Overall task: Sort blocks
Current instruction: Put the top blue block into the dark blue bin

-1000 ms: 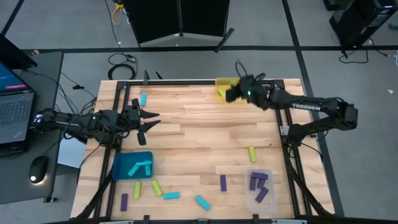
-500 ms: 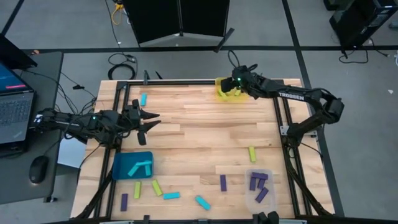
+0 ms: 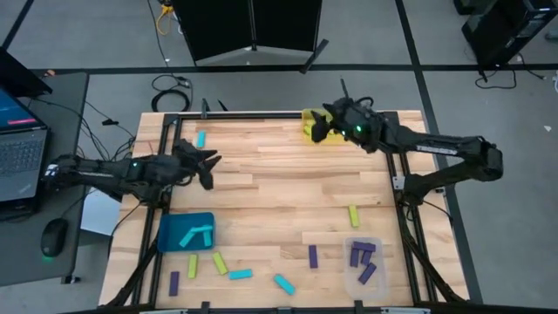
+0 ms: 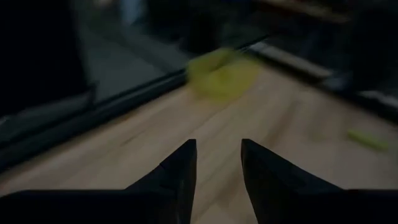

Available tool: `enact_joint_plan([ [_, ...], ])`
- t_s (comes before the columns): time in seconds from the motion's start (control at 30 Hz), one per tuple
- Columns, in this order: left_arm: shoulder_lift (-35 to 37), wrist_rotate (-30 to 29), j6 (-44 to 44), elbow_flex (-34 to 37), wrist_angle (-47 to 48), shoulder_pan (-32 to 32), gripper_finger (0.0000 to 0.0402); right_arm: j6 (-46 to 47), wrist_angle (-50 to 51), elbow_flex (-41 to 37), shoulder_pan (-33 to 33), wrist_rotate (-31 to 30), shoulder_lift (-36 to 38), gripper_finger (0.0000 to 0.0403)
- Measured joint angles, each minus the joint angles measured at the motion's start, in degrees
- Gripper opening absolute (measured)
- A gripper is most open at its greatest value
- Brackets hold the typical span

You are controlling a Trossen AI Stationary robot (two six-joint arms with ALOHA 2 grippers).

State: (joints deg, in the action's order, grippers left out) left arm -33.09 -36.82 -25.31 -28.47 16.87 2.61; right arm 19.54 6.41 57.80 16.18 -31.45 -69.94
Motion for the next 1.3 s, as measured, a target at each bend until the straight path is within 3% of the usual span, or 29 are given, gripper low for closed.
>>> enact_joint_plan([
  [0.2,-10.6,3.7,-6.3,-3.6,11.7,-14.3,0.0133,-0.1,-0.7,0.0,-11.8,-7.6,0.3,0.0247],
  [0.33,-20.0,8.4,-1.9,-7.0,14.6,-25.0,0.0144,2.3,-1.2,0.0,-19.3,-12.6,-2.0,0.0247],
  [0.43,-26.4,15.3,0.8,-9.2,15.0,-32.2,0.0165,4.9,-2.2,0.0,-25.1,-17.0,-4.1,0.0246],
  [0.5,-30.2,18.1,2.1,-10.2,14.6,-36.1,0.0185,5.6,-4.1,0.0,-29.5,-22.0,-6.0,0.0245],
  [0.67,-39.1,18.9,4.2,-13.4,16.0,-44.9,0.0242,4.4,-8.1,0.0,-40.0,-38.0,-10.9,0.0245],
  [0.83,-43.9,21.3,5.4,-15.2,16.4,-51.4,0.0292,0.1,-8.1,-0.1,-45.8,-50.9,-10.8,0.0244],
  [1.03,-46.7,24.3,5.7,-15.4,16.5,-56.0,0.0325,-1.4,-7.6,-0.1,-47.5,-51.7,-9.2,0.0241],
  [1.3,-51.1,25.9,6.0,-15.6,16.6,-57.7,0.0316,0.1,-5.2,0.0,-46.9,-51.6,-9.2,0.0240],
])
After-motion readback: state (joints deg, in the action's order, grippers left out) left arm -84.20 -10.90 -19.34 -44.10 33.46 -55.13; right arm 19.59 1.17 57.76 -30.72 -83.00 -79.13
